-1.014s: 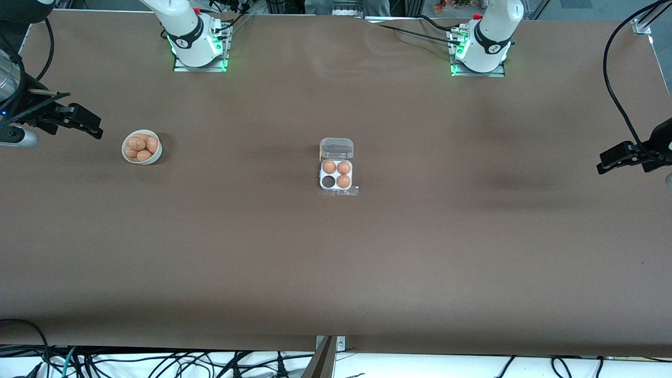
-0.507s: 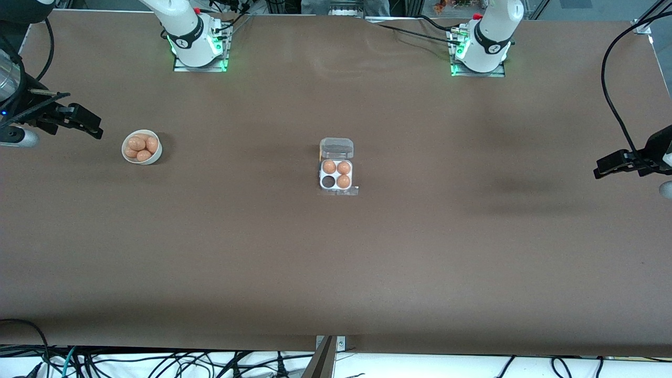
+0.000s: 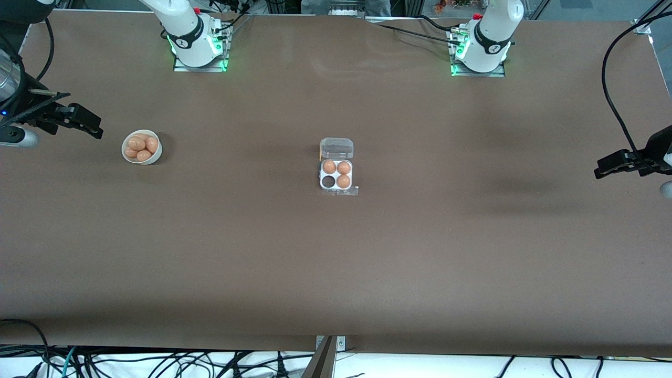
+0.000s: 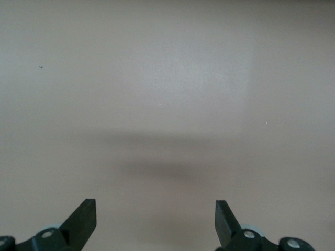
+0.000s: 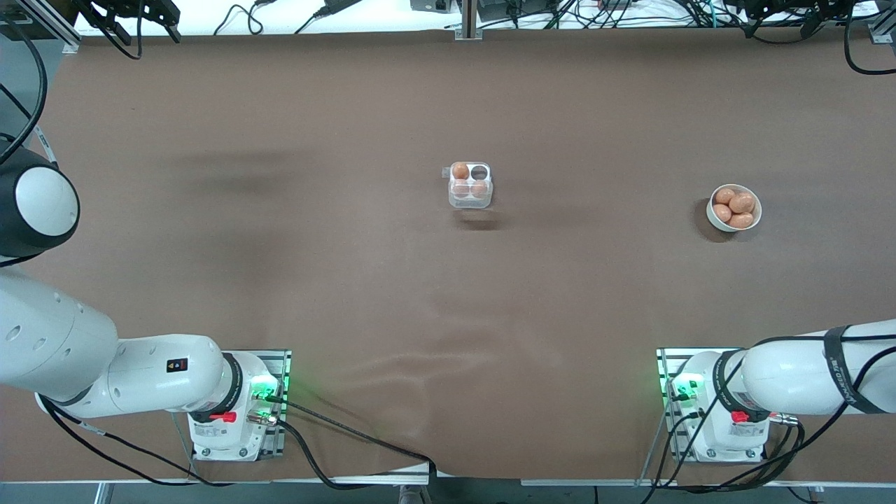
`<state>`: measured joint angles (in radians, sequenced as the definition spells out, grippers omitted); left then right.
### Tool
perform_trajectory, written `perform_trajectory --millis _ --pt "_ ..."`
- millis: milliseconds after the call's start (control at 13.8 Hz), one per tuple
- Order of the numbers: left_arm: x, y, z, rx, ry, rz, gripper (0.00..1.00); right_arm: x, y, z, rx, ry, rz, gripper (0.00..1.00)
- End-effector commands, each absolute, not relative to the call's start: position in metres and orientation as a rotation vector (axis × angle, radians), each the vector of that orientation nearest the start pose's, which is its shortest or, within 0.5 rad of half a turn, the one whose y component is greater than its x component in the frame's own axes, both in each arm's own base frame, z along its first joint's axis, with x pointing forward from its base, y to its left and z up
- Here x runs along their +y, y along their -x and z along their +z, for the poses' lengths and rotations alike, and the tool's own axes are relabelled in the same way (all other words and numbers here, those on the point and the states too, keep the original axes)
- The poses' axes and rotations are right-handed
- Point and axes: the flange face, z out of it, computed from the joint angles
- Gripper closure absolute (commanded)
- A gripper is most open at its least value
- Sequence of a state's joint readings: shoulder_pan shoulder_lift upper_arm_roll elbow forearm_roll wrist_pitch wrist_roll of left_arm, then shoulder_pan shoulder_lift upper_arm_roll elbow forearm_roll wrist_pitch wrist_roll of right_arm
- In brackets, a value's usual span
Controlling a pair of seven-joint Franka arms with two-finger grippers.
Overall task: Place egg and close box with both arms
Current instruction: 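Move the right gripper over the white bowl of eggs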
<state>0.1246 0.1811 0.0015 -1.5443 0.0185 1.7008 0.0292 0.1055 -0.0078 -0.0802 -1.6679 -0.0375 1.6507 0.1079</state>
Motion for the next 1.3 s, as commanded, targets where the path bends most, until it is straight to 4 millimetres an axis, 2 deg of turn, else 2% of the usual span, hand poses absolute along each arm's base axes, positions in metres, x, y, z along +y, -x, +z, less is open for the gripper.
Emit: perform_trajectory --millis 0,434,652,941,1231 --pt "0.081 -0.613 0.548 -0.109 3.133 0.037 0.00 0.010 -0.554 0.590 0.124 3.183 0.020 0.00" --pt "0.081 -0.612 0.547 -0.109 3.134 0.039 0.00 0.010 -0.554 0.590 0.124 3.183 0.017 0.00" --pt "0.082 -0.612 0.548 -0.112 3.134 0.037 0.00 0.011 -0.559 0.580 0.116 3.187 0.046 0.00" --pt "0.081 -0.613 0.548 -0.109 3.134 0.037 0.00 0.014 -0.573 0.546 -0.034 3.199 0.154 0.00" --pt "0.081 -0.613 0.548 -0.109 3.136 0.037 0.00 -0.009 -0.576 0.505 0.011 3.200 0.255 0.00"
